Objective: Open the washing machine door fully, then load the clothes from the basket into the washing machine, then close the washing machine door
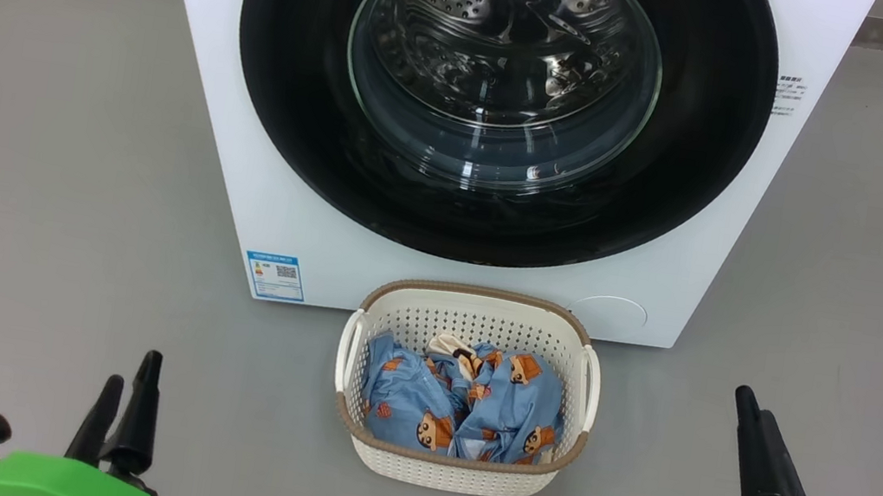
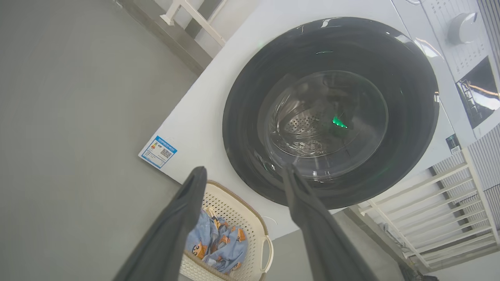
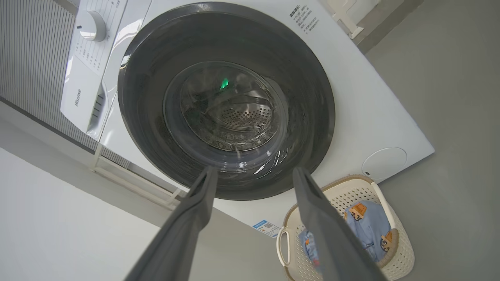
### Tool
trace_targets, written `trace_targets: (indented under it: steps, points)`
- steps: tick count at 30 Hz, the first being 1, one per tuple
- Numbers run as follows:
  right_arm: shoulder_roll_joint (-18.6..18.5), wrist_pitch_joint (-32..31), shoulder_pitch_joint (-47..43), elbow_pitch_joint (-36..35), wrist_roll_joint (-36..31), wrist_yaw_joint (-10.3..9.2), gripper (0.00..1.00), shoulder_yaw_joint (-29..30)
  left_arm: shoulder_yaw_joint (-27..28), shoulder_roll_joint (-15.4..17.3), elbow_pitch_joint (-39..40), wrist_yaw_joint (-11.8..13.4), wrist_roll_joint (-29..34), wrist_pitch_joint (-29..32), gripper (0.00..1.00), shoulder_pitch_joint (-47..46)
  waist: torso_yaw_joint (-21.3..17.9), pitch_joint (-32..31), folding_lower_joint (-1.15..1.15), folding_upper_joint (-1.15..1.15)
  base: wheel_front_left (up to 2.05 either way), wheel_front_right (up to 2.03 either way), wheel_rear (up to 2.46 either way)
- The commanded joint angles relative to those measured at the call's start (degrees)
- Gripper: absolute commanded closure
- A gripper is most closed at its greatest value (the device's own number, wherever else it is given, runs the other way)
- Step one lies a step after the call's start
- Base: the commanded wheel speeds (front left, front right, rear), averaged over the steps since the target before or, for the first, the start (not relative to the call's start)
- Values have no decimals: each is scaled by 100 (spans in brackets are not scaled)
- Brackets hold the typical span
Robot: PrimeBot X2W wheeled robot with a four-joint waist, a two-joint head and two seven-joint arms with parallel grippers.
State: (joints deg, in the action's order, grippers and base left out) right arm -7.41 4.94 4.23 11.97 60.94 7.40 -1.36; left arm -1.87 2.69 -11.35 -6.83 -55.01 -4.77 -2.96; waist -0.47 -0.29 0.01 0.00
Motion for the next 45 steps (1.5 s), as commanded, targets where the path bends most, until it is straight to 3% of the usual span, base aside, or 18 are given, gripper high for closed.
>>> trace_targets:
  steps: [1, 14, 45]
  points:
    - [-120, 96, 296, -139, -290, 5, 0, -127, 54, 131, 131, -36, 343, -90, 0, -296, -4, 2, -1, 0, 0, 0, 0]
    - [-198, 314, 405, 42, -1538, 6, 0, -335, -20, 143, 27, 2, 1757, -314, 0, -356, -3, -2, -1, 0, 0, 0, 0]
    - [-372, 817, 608, 90, -3232, 8, 0, -770, -33, 70, -204, -1, 3301, -829, 0, -468, -1, -56, -1, 0, 0, 0, 0]
